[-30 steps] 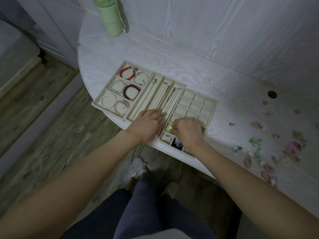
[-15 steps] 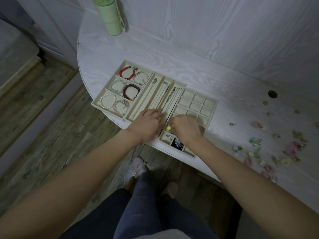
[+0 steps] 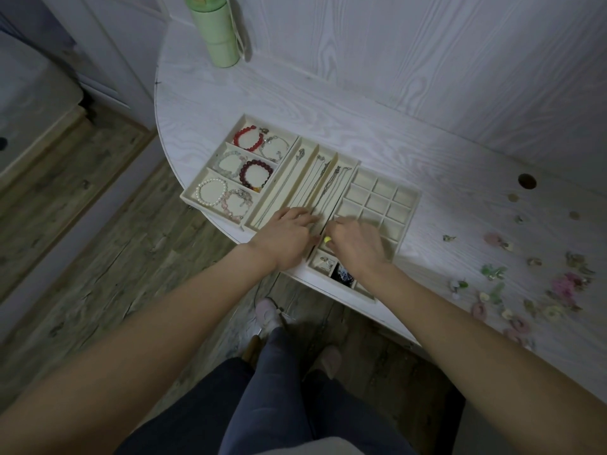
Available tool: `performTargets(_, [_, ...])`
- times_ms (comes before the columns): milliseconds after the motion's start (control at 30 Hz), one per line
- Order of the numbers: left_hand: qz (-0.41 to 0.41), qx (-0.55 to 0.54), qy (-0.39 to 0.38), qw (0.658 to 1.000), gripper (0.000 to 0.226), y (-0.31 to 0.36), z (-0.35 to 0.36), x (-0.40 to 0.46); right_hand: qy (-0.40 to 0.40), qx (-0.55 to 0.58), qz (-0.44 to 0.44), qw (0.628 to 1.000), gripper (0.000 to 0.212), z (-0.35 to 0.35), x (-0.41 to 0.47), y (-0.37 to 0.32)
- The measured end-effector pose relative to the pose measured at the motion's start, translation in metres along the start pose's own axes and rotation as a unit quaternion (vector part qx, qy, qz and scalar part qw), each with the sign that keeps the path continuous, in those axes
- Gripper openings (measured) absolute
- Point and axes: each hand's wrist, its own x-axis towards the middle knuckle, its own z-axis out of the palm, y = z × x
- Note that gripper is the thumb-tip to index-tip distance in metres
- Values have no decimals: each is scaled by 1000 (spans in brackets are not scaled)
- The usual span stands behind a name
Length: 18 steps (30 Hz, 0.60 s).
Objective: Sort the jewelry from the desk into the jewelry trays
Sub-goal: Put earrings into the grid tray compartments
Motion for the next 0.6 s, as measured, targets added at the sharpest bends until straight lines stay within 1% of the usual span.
performTargets(100, [3,-2,3,1000,41,1,0,1,5,2,-2,1000,11,1,-2,3])
performTargets(300, [-1,-3,-1,1000,40,0,-1,3,14,68,-30,997,17,4,-3,7])
performTargets(400, [-2,-4,-6,1000,39,2,-5,2,25,100,-17,994,20,7,-3,11])
performTargets(600, [-1,0,-11,1000,42,3,-5,1,36,97,10,995,22,18,-4,12])
